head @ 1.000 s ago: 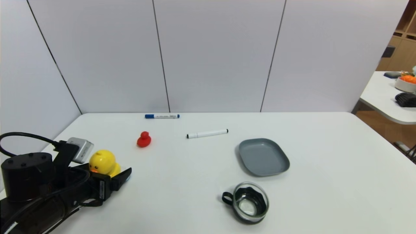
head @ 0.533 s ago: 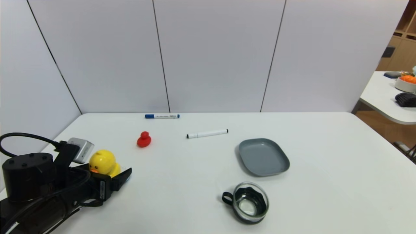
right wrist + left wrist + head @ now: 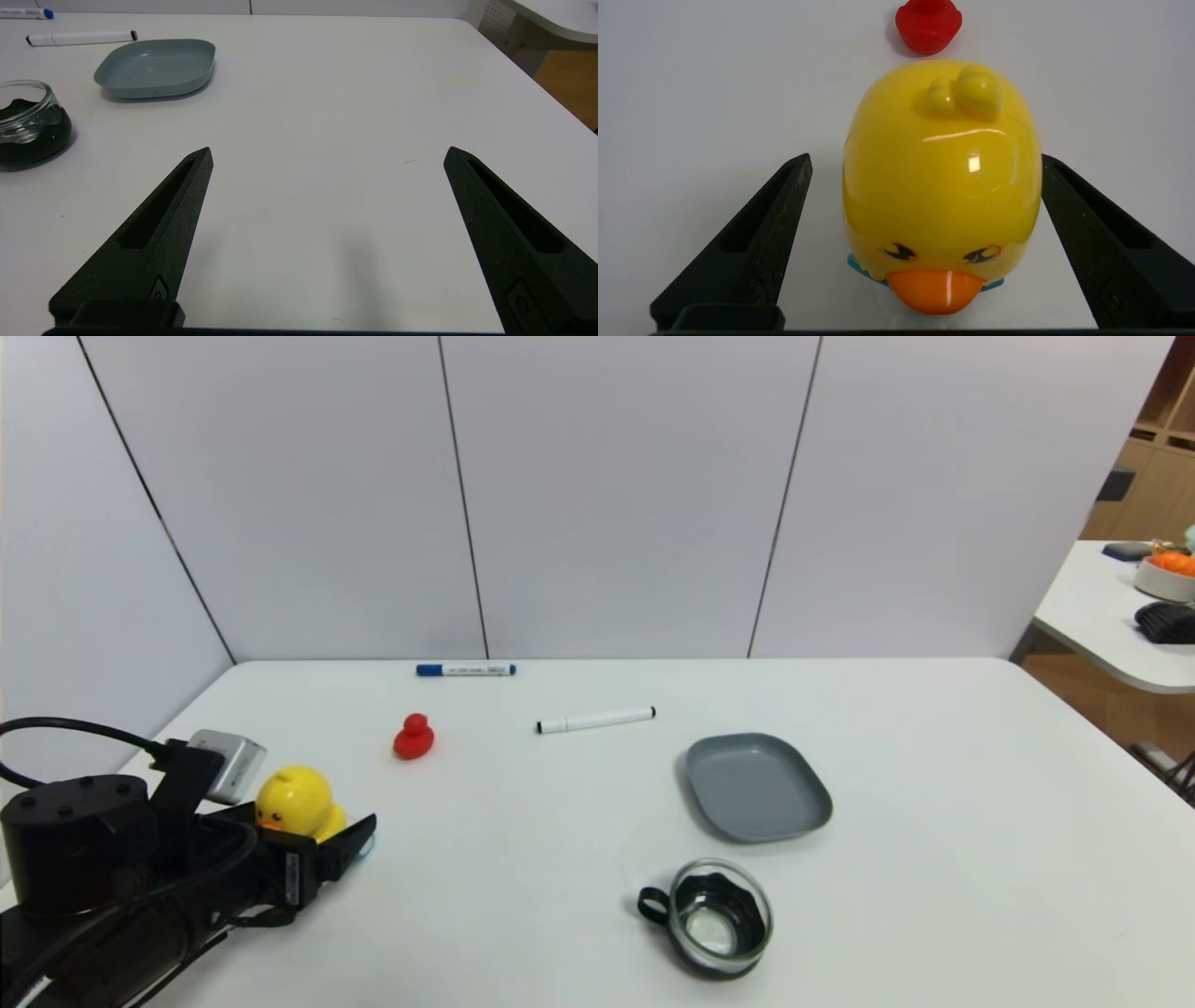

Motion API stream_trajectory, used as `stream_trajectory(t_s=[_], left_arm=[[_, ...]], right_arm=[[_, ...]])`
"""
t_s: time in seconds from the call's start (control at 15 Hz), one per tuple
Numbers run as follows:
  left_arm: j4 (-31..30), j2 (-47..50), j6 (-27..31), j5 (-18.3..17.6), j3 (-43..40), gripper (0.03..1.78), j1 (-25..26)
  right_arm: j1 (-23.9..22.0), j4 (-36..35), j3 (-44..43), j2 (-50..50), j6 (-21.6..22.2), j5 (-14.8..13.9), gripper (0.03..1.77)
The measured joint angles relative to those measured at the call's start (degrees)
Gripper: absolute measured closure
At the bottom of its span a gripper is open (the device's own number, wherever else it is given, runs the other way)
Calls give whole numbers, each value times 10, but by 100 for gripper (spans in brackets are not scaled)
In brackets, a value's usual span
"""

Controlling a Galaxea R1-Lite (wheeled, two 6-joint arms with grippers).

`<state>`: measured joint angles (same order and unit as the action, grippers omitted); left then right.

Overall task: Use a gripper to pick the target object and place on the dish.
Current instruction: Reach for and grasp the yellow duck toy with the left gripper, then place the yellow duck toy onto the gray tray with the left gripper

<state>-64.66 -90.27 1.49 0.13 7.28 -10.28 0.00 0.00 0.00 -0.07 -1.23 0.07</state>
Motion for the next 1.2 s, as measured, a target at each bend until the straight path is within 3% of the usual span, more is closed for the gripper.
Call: stream_trajectory(t_s=[0.13,0.4,0.6,0.67,0.73,1.2], left_arm=[[-2,0,0,2,-1,15,0],[-1,0,0,8,-6,78,0],[-2,1,-3,7,-9,109,-1],[-7,1,-3,7,-8,131,-1],[-9,1,-3,7,-8,137,-1],[-14,3,-10,9,-12,137,-1]], right_arm=[[0,0,0,0,0,0,9],[0,0,0,0,0,0,9],[0,0,0,0,0,0,9],[0,0,0,0,0,0,9],[0,0,0,0,0,0,9],[0,0,0,0,0,0,9]])
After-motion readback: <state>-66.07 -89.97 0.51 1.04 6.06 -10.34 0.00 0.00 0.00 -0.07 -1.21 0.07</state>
